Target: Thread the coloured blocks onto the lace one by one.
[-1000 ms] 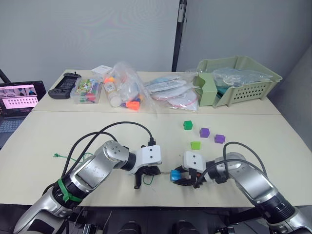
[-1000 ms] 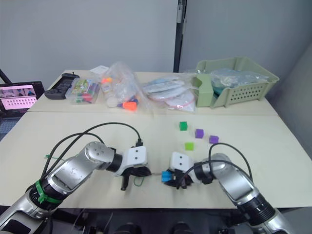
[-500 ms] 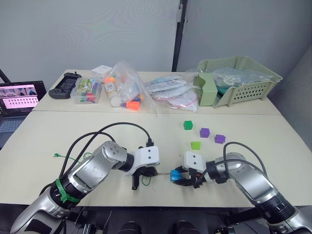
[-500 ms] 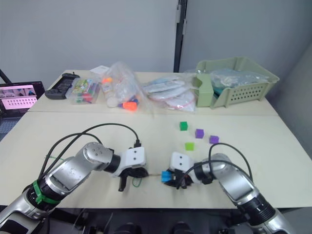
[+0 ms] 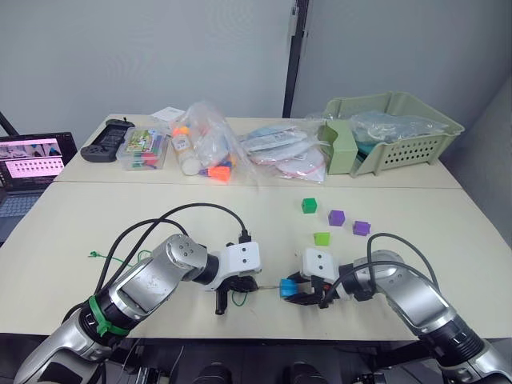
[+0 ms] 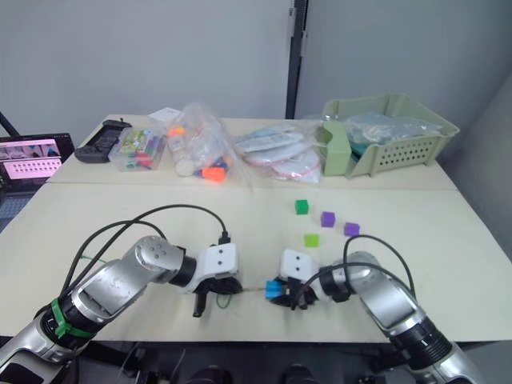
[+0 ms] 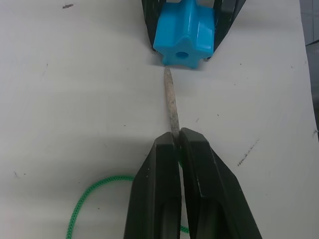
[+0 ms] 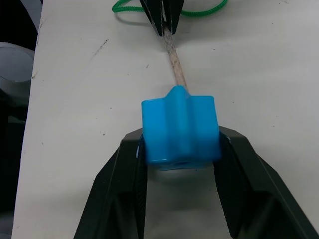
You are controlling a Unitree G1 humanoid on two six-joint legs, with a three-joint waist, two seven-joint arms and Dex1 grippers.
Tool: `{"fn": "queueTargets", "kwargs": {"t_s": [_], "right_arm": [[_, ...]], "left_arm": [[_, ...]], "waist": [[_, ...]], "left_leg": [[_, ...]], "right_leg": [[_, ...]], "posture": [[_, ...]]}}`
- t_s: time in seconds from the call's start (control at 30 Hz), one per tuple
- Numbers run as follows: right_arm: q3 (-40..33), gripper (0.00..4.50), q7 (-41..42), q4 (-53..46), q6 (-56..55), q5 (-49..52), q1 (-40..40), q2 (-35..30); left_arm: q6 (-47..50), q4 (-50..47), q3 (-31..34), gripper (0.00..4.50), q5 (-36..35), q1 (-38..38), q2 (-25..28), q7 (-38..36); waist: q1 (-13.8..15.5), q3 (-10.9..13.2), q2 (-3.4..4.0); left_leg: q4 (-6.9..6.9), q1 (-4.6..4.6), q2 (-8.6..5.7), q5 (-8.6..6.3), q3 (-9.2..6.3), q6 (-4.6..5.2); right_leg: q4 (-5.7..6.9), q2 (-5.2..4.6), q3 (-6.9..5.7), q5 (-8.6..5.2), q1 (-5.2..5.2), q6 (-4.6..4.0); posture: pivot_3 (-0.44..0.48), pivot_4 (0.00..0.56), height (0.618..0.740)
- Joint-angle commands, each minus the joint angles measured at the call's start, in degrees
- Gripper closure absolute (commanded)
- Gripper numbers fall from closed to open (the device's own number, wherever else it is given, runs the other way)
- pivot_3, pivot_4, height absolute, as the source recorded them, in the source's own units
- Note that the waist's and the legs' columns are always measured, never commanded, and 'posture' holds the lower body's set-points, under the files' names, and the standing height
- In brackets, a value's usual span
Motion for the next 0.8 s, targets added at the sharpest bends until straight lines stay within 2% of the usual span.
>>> {"fn": "queueTargets", "kwargs": {"t_s": [0.03,0.8], "right_arm": [[0.5,3.15,0.2,0.7,0.1,-0.4,0.6,-0.3],[3.1,3.15,-1.1,-0.2,3.6,-1.9,-2.1,2.7]], "left_arm": [[-0.3,-2.0,1.7,4.50,-0.4,0.0,0.6,0.3],[-5.3,2.2,-1.5,4.50,1.4,-3.0,-3.4,-1.5]], "waist": [[0.0,0.0,0.00],[-0.4,0.0,-0.01]], "left_leg": [[0.00,0.00,0.00,0.00,0.00,0.00],[0.01,0.07,0.08,0.00,0.01,0.00]], "right_leg": [[0.00,0.00,0.00,0.00,0.00,0.00],[0.04,0.10,0.00,0.01,0.03,-0.03]], "posture": [[0.000,0.150,0.740],[0.000,0.150,0.740]]}}
